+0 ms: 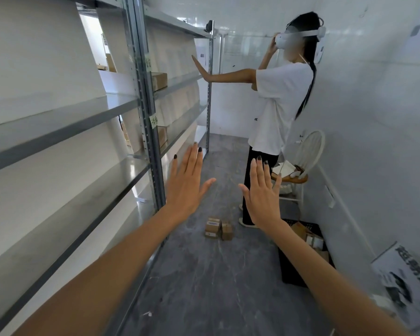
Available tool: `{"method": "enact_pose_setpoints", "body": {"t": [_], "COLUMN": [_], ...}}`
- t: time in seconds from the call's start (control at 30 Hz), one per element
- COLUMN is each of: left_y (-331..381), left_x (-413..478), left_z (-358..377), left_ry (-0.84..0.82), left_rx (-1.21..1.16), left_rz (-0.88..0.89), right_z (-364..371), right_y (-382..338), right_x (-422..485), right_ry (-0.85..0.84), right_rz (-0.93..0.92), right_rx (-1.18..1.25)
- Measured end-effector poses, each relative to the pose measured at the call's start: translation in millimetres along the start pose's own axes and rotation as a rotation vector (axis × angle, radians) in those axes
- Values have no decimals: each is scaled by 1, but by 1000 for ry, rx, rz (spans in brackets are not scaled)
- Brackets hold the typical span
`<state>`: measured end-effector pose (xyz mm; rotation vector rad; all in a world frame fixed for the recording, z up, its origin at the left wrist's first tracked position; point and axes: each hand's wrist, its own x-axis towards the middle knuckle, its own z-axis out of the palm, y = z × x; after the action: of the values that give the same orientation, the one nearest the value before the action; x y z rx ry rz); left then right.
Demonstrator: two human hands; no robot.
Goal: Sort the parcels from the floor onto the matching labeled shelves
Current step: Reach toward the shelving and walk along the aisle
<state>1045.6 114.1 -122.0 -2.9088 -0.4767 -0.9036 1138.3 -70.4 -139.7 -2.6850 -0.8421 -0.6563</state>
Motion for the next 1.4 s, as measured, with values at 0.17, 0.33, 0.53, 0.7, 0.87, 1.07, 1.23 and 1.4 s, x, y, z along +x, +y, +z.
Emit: {"method": "enact_pose_setpoints", "body": {"t": [0.17,0.33,0.53,0.7,0.87,1.07,1.23,1.4], "left_y": [-1,-15,-38,-61,-72,-80,-75,-60], "left_x": [21,52,95,118,134,157,181,209], "left_z": [20,45,74,94,114,136,162,188], "left_ry": [10,-21,-54,-69,-90,-101,-113,-163], "left_rx": [-11,-10,-5,10,-26,-4,-4,9], "left_rz": [8,26,62,103,97,124,116,82], "right_z": [18,43,74,90,109,126,146,169], "right_y": [0,4,10,5,-2,9,28,49], "right_x": [22,56,97,126,140,155,178,213], "right_ry": [8,20,2,-10,-19,-61,-110,-128], "right_rz": [-25,-24,-25,-25,-18,-1,-25,-70], "right_rx": [8,-12,-54,-82,-114,-103,-111,-130]}}
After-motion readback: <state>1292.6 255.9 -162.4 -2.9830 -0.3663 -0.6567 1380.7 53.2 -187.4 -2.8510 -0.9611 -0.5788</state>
